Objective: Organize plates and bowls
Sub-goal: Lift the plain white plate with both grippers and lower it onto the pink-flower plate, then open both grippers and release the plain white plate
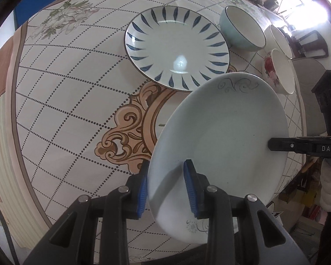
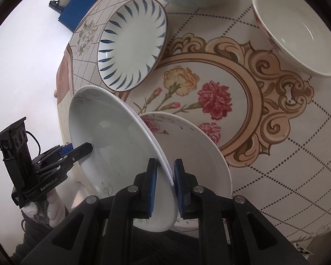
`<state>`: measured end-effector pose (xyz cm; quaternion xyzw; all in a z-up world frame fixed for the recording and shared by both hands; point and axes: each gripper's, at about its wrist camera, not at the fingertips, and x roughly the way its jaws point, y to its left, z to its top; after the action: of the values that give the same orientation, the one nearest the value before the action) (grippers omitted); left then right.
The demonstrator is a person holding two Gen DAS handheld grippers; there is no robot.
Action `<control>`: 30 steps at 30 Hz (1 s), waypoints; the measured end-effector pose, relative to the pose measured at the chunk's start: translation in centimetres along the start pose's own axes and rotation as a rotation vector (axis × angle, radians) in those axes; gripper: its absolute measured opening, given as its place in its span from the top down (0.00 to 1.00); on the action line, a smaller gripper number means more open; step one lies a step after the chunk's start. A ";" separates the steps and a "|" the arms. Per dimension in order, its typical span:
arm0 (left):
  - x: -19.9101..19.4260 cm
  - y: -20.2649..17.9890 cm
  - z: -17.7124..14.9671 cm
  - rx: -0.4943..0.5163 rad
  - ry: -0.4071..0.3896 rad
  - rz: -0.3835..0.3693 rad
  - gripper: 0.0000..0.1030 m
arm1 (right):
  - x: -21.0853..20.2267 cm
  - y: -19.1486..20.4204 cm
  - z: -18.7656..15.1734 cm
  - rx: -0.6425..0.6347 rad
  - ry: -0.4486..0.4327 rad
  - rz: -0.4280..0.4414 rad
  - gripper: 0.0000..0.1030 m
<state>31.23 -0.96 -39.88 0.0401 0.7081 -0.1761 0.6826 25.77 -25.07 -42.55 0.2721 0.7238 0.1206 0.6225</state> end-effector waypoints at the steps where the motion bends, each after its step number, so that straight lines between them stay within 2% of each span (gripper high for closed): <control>1: 0.5 -0.3 -0.1 0.000 0.011 -0.005 0.73 | 0.2 -0.8 -0.4 0.014 0.002 0.001 0.83; 9: 3.6 -2.5 -0.8 0.016 0.061 0.008 0.73 | 1.1 -4.1 -1.8 0.055 0.009 -0.030 0.82; 17: 4.5 -3.9 -1.3 0.056 0.067 0.106 0.74 | 1.3 -4.5 -1.7 0.047 0.012 -0.058 0.83; 24: 5.0 -4.9 -1.9 0.092 0.072 0.159 0.75 | 1.1 -2.0 -1.3 -0.011 0.005 -0.228 0.84; 26: 5.0 -5.1 -1.9 0.096 0.070 0.161 0.75 | 1.4 -1.2 -1.3 -0.036 0.011 -0.301 0.84; 30: 4.4 -4.8 -2.3 0.083 0.063 0.147 0.75 | 2.2 0.5 -1.5 -0.079 0.030 -0.378 0.84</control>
<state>27.30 -5.56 -43.22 0.1258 0.7166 -0.1534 0.6687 24.27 -23.17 -43.84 0.1049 0.7660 0.0339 0.6334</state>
